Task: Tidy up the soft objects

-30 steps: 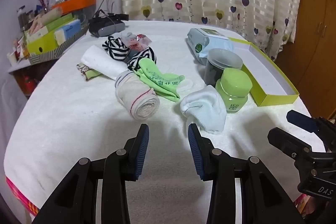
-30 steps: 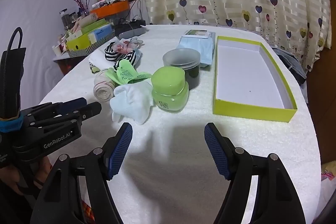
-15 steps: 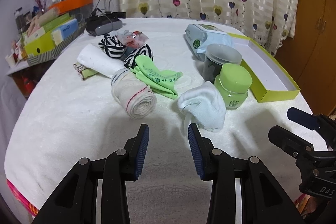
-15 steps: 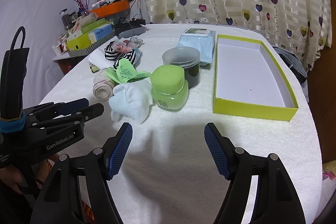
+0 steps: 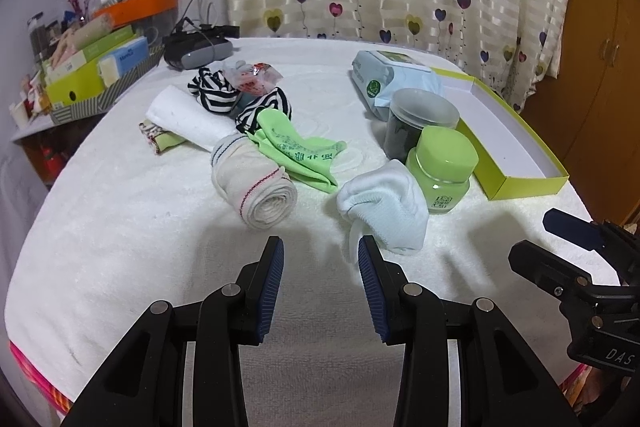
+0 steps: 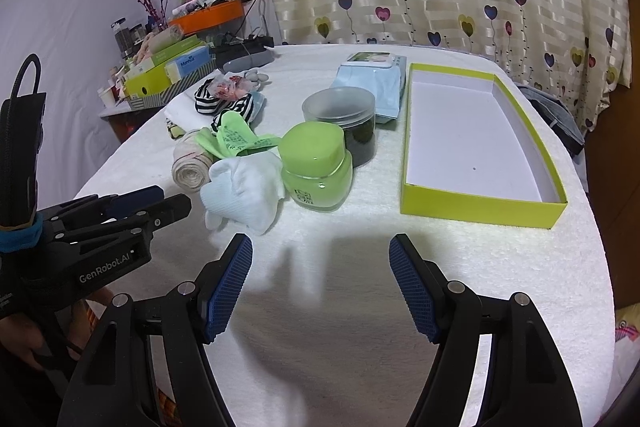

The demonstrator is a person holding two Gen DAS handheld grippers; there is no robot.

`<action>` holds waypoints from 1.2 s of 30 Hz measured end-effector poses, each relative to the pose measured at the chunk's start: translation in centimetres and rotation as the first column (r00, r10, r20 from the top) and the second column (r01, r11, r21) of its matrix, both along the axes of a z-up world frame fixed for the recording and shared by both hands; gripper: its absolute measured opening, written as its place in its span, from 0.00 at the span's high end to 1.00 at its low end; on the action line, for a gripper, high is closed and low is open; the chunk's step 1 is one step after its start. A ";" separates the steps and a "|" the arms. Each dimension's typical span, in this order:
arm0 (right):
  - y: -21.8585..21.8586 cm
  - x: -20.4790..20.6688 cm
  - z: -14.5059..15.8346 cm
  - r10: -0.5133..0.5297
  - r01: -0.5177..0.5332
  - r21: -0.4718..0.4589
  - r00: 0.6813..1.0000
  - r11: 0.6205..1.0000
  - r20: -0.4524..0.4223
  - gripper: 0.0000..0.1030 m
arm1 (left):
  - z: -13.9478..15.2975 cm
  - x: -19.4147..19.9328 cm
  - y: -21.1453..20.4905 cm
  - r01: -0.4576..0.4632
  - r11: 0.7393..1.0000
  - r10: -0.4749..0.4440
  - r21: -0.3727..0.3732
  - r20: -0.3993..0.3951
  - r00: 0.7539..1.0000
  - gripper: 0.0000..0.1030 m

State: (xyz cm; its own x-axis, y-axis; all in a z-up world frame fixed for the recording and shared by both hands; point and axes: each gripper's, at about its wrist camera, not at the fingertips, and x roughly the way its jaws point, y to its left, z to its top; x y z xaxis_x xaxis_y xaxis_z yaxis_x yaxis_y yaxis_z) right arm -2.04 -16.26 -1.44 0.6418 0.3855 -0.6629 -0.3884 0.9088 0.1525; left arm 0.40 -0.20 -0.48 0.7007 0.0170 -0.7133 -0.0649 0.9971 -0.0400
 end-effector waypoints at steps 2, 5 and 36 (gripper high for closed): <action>0.0 0.0 0.0 0.000 0.000 0.000 1.000 1.000 -0.002 0.31 | 0.1 0.0 0.0 0.000 1.000 0.000 -0.004 0.002 1.000 0.64; 0.0 0.0 0.0 0.001 -0.001 0.000 1.000 1.000 -0.002 0.30 | 0.1 0.0 0.1 -0.001 1.000 0.001 -0.006 0.005 1.000 0.64; -0.1 0.2 -0.1 -0.001 0.001 0.002 1.000 1.000 -0.005 0.31 | -0.1 -0.1 0.6 -0.001 1.000 0.002 -0.024 0.032 0.999 0.64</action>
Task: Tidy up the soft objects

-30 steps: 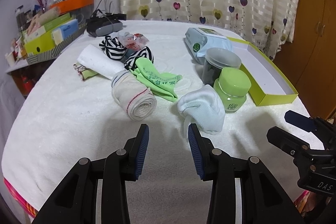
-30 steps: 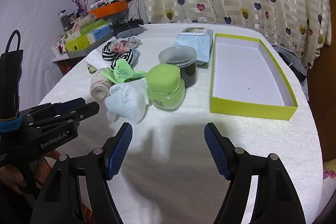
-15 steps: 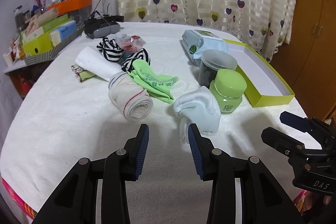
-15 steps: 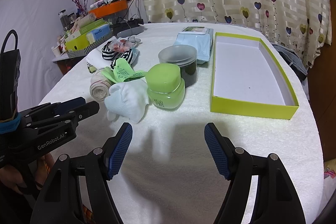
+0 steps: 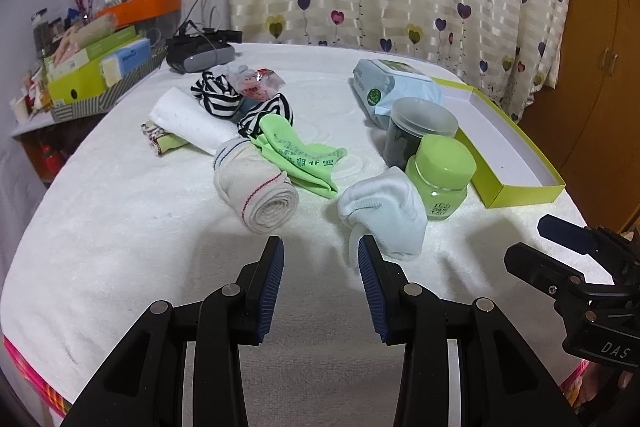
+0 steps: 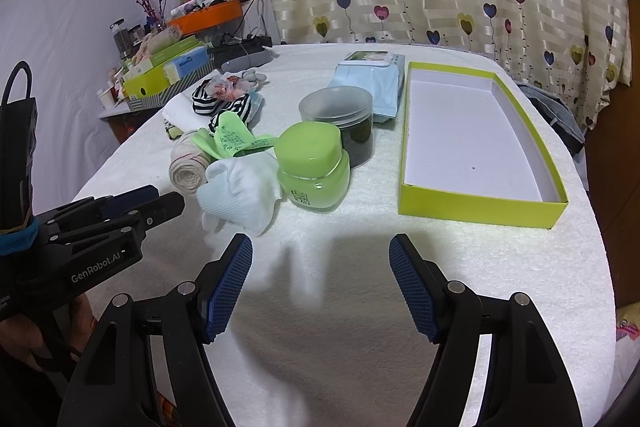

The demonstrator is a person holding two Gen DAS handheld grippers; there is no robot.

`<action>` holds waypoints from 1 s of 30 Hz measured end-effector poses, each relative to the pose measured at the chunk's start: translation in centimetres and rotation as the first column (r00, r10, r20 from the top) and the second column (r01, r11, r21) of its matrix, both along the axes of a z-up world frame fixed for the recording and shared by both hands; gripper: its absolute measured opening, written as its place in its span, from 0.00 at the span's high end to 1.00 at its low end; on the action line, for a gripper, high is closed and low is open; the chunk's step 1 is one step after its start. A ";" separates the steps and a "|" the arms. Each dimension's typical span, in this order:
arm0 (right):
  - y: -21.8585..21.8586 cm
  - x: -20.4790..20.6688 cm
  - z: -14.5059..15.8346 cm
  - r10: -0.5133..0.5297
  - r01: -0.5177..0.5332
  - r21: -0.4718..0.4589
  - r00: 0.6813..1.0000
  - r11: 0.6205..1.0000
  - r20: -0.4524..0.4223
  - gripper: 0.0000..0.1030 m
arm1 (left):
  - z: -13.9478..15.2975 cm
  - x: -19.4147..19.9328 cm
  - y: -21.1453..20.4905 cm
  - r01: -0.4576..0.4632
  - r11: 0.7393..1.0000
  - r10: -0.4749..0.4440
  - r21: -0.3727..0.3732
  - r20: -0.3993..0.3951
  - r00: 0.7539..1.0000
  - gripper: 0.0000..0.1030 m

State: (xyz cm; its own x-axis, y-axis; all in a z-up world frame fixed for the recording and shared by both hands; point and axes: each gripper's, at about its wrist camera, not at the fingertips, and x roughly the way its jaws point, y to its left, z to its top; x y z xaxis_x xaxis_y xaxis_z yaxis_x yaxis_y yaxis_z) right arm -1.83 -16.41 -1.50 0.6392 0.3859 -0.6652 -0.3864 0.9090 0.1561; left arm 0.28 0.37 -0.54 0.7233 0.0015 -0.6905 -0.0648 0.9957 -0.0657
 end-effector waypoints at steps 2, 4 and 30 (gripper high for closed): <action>0.0 0.1 0.0 0.001 -0.001 0.000 1.000 1.000 0.000 0.31 | 0.0 0.1 0.0 0.008 1.000 -0.008 -0.006 0.001 1.000 0.64; 0.0 0.1 0.0 0.001 -0.001 0.001 1.000 1.000 0.000 0.31 | 0.0 0.1 -0.1 0.013 1.000 -0.013 -0.010 0.000 1.000 0.64; 1.7 -0.2 0.5 0.076 -0.076 0.026 0.997 0.997 0.019 0.30 | 0.2 -0.5 0.6 0.020 1.000 -0.020 -0.024 -0.001 1.000 0.64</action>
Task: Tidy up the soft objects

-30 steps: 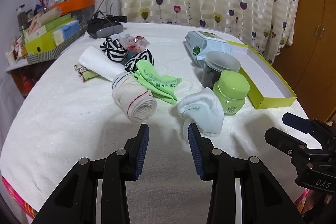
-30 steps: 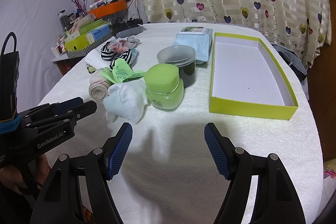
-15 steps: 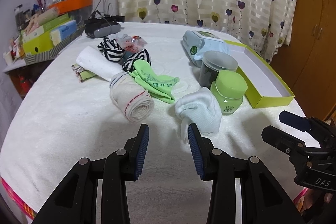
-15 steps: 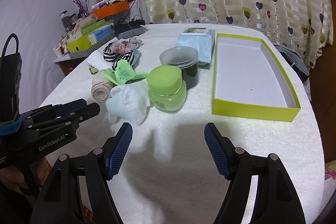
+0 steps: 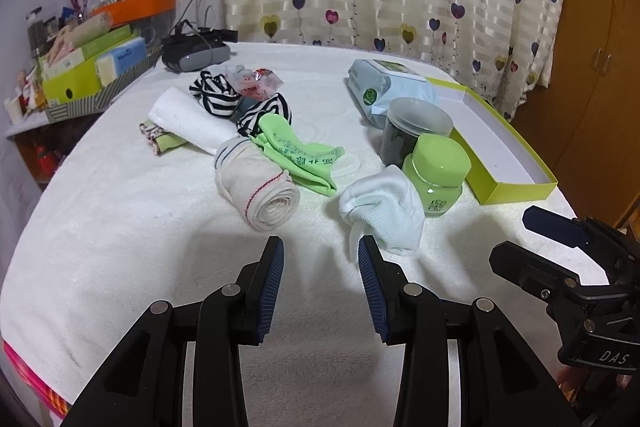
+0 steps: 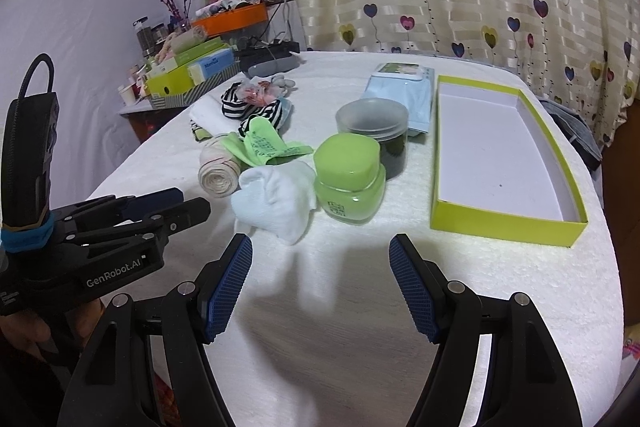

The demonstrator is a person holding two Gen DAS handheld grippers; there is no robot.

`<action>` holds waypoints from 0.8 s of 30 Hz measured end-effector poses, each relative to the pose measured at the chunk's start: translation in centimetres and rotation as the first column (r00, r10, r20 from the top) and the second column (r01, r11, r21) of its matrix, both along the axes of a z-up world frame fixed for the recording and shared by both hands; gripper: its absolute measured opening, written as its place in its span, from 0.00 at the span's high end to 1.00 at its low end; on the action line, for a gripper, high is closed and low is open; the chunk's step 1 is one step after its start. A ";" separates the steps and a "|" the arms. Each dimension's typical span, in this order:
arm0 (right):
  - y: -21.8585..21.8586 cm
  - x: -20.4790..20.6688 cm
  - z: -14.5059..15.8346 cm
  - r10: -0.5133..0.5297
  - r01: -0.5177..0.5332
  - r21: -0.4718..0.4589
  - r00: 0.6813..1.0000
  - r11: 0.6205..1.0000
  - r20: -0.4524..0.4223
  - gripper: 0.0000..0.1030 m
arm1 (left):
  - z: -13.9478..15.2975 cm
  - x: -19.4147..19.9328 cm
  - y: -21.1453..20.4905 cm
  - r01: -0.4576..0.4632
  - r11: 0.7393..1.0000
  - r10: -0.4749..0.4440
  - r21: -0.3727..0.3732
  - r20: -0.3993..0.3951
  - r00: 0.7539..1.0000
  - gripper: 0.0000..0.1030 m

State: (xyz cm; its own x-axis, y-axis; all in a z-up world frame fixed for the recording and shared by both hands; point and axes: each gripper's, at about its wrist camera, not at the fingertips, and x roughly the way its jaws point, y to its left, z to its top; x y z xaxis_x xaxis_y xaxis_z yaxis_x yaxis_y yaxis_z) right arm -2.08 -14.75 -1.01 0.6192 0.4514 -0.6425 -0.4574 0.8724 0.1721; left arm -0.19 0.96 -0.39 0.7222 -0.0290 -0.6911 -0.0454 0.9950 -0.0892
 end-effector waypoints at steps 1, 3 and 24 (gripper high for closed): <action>0.0 0.1 0.0 -0.001 0.001 0.003 1.000 1.000 -0.007 0.30 | 0.0 0.0 0.1 0.000 1.000 0.000 -0.001 0.000 1.000 0.64; 0.0 0.2 -0.1 -0.005 0.005 0.006 1.000 1.000 -0.013 0.30 | 0.0 0.0 0.3 0.001 1.000 -0.001 -0.005 -0.003 1.000 0.64; 3.1 2.3 -1.2 0.030 -0.029 0.013 0.996 1.000 -0.082 0.31 | -0.5 1.0 4.5 -0.042 0.996 0.042 -0.076 -0.001 0.999 0.64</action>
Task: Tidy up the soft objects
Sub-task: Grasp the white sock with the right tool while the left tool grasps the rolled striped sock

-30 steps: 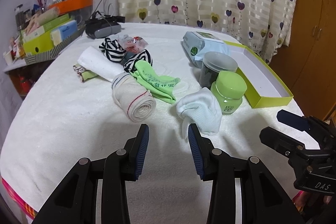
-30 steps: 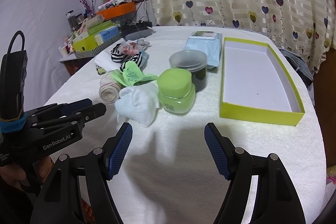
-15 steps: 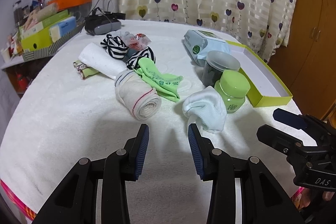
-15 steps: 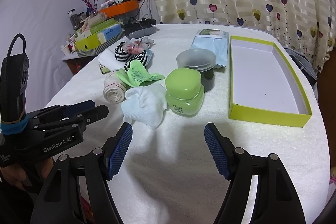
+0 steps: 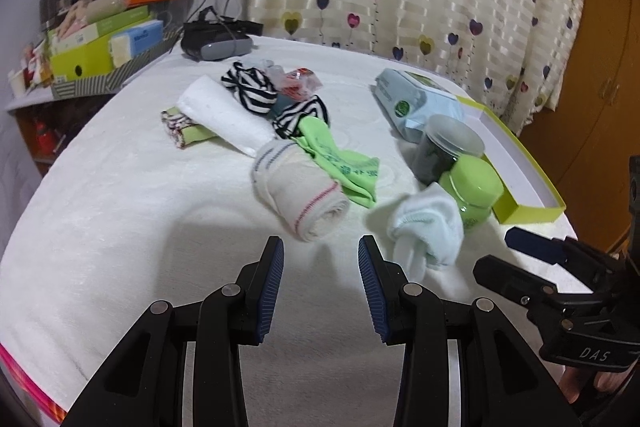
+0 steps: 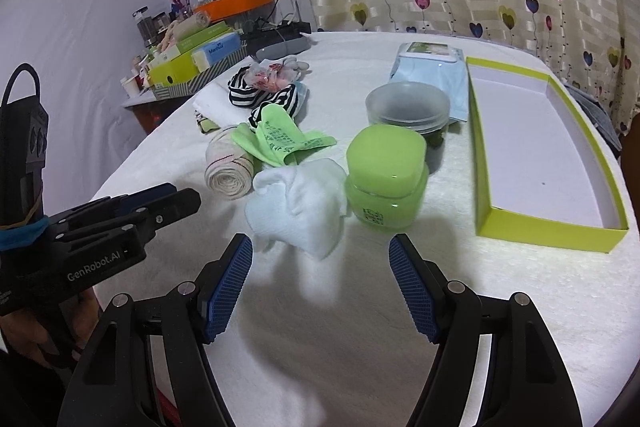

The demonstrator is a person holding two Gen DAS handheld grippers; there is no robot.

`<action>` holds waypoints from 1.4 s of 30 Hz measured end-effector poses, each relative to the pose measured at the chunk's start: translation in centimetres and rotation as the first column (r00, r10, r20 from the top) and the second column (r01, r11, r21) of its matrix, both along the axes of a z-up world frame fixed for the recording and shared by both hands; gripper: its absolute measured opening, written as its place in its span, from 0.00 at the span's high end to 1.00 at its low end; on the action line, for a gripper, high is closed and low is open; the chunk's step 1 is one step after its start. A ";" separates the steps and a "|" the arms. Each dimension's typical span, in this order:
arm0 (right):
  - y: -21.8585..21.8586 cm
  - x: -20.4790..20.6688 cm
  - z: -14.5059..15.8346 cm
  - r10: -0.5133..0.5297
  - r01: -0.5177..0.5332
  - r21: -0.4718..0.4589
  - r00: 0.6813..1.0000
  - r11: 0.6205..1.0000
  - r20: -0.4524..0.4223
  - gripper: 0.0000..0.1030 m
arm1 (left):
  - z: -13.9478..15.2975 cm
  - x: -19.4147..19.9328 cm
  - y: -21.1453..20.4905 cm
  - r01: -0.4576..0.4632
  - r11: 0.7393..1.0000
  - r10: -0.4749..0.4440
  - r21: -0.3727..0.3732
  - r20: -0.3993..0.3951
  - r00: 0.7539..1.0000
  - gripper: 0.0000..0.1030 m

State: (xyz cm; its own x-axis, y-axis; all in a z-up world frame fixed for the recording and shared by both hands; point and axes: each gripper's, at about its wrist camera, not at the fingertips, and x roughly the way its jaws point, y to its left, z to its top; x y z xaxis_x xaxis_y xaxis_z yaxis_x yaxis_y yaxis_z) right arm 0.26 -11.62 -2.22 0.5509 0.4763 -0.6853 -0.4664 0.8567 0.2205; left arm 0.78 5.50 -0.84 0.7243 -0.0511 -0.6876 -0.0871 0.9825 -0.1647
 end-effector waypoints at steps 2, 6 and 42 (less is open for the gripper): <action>0.3 0.3 -0.3 0.002 -0.002 0.008 1.000 1.000 -0.014 0.31 | -0.1 0.3 0.5 -0.006 1.000 0.006 -0.015 0.001 1.000 0.63; 1.0 1.0 -0.6 0.005 -0.005 0.026 0.999 1.000 -0.032 0.31 | -0.2 1.0 1.3 -0.015 0.998 0.015 -0.059 0.001 1.000 0.57; 1.7 2.2 -2.5 0.013 -0.008 0.077 0.998 0.997 -0.060 0.65 | -1.9 6.5 2.0 -0.123 0.964 0.110 -0.234 -0.068 0.992 0.51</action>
